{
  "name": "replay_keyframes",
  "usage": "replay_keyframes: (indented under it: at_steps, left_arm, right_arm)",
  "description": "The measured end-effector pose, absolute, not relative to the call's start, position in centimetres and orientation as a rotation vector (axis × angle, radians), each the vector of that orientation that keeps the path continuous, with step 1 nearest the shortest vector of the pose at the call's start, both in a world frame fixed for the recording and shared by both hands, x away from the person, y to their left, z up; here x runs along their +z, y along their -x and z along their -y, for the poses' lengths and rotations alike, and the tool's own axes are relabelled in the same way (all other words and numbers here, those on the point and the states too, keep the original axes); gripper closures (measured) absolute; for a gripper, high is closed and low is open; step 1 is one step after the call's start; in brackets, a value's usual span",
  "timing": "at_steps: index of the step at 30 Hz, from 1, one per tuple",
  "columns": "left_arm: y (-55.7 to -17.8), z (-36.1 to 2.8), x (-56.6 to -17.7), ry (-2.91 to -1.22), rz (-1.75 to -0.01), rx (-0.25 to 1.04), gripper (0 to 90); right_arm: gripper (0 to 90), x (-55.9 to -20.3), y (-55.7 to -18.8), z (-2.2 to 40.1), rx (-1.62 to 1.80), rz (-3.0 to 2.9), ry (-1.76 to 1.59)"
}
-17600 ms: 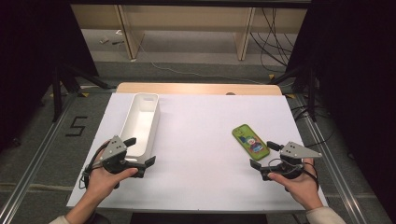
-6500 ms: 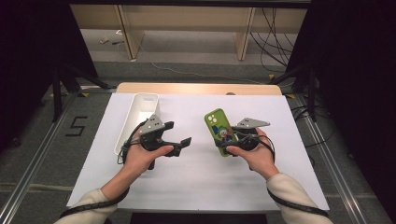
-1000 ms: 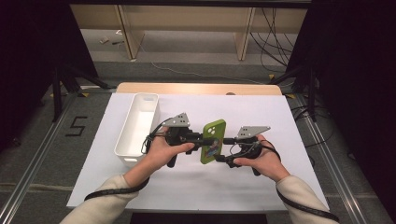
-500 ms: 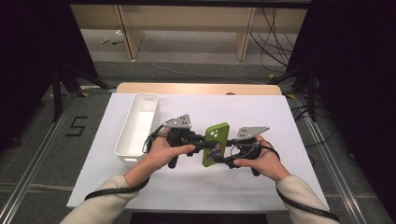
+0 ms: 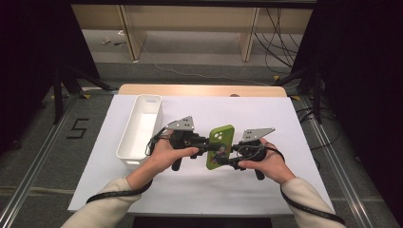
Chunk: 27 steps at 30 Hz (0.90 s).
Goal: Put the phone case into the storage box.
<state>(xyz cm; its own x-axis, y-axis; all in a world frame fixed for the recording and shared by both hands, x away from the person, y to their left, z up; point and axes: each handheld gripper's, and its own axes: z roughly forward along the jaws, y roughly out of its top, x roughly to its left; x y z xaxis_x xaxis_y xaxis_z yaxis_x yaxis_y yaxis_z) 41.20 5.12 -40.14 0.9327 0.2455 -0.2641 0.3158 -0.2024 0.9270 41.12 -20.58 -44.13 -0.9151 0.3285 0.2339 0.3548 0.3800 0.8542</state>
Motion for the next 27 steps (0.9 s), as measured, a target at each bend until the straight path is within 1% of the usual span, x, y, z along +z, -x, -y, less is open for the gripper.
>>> replay_keyframes:
  at_steps: [10, 12, 14, 18, 20, 22, 25, 27]
  left_arm:
    - [-41.5, -5.5, -40.3, -1.76, -0.446, 0.017, 76.3]
    - [-41.6, -5.6, -40.3, -1.754, -0.45, 0.04, 73.6]
    - [-41.6, -5.6, -40.2, -1.754, -0.46, 0.072, 68.1]
    - [-41.6, -5.6, -40.2, -1.73, -0.484, 0.09, 62.4]
    - [-41.5, -5.5, -40.1, -1.735, -0.496, 0.128, 55.9]
    - [-41.4, -5.4, -39.9, -1.729, -0.521, 0.151, 46.5]
    - [-41.2, -5.1, -39.6, -1.751, -0.583, 0.21, 24.2]
    - [-41.0, -4.9, -39.3, -1.749, -0.61, 0.245, 14.6]
  right_arm:
    - [67.7, -44.2, -41.6, 21.3, -1.611, 2.493, 0.684]
    - [72.1, -44.1, -41.6, 21.3, -1.611, 2.478, 0.679]
    - [77.6, -44.0, -41.6, 21.3, -1.606, 2.464, 0.667]
    - [77.9, -43.6, -41.5, 21.2, -1.62, 2.473, 0.672]
    - [78.1, -43.4, -41.4, 21.1, -1.623, 2.467, 0.685]
    - [78.1, -43.2, -41.3, 20.9, -1.626, 2.473, 0.707]
    - [78.1, -43.0, -41.2, 20.8, -1.625, 2.504, 0.762]
    - [78.1, -42.9, -41.2, 20.8, -1.626, 2.527, 0.812]
